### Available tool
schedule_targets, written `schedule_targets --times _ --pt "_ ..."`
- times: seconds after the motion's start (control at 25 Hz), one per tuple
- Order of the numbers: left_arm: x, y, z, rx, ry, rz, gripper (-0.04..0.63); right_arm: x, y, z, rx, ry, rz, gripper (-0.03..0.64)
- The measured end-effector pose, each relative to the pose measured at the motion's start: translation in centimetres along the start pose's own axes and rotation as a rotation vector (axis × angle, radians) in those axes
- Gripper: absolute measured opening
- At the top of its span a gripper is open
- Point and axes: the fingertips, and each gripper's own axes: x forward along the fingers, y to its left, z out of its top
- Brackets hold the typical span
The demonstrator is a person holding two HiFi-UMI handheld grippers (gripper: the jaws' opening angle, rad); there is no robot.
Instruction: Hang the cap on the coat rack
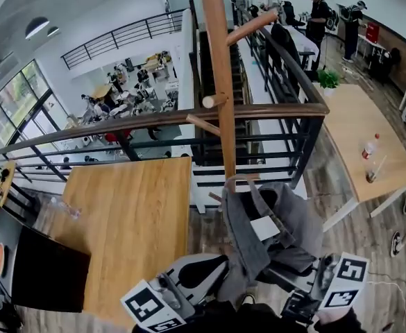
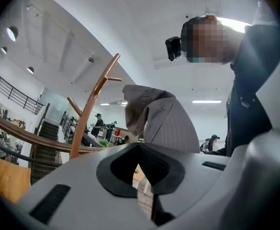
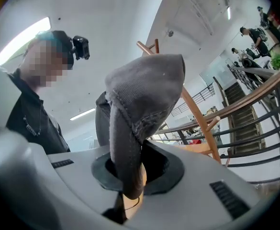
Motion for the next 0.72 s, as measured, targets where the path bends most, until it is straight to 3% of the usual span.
schedule_targets --times 0.2,0.32,0.56,0.72 --pt "-0.2 2.3 1.2 -0.026 -0.011 -0.023 0.0 2.5 0.8 3.2 -0.04 -0.011 -0.035 0.044" --pt "0.4 4.2 4.2 -0.059 -0.021 -0.02 0.0 4.3 1.3 6.9 -0.07 -0.01 -0.043 0.044" --pt "1.0 6.4 7.9 0.052 -0.075 -0.016 0.0 6.3 0.9 11.1 -0.089 -0.053 -0.044 0.044" --pt "0.9 8.8 7.9 0.06 -0.083 0.002 0.0 7.9 -0.2 12.1 -0.115 -0.044 -0.072 0.044"
